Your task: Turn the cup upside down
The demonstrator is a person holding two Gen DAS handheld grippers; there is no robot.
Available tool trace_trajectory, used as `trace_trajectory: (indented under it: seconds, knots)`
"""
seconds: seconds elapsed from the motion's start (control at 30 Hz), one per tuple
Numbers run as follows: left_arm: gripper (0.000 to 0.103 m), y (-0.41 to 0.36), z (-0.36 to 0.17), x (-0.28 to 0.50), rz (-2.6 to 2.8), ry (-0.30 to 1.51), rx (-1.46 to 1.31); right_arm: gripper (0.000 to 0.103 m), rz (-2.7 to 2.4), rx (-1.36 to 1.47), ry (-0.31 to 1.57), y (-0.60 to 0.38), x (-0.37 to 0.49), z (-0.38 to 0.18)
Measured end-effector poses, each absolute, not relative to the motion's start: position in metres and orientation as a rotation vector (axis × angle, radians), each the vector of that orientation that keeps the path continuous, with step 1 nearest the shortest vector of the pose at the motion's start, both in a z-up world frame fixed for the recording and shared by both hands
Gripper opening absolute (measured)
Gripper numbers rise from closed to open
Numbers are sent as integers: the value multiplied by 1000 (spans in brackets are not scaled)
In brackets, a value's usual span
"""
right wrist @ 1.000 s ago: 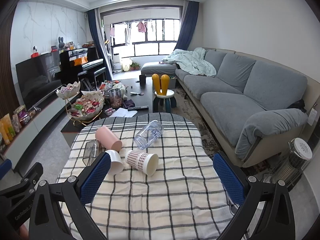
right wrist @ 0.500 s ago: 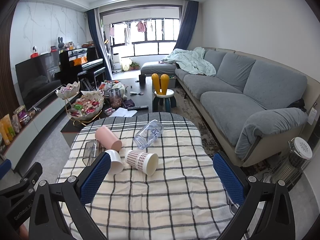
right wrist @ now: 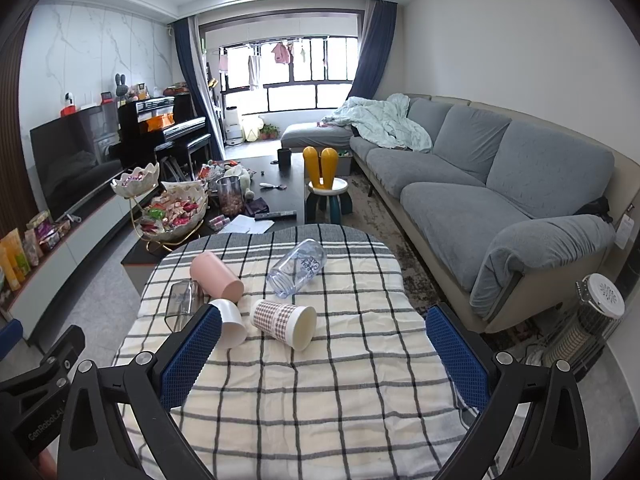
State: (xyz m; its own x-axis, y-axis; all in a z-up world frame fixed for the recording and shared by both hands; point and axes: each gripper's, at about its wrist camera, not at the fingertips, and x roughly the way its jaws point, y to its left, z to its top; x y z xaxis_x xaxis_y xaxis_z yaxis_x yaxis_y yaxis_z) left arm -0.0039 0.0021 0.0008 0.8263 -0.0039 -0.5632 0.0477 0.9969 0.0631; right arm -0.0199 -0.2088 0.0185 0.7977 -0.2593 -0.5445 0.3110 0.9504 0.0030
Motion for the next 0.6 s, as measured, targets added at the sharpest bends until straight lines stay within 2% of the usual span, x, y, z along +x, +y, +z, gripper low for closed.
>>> trace_trajectory:
  seconds: [0.6]
  knots:
    - [103,1,3,-2,-30,604,75,103,-308,92,570,-208,-19,19]
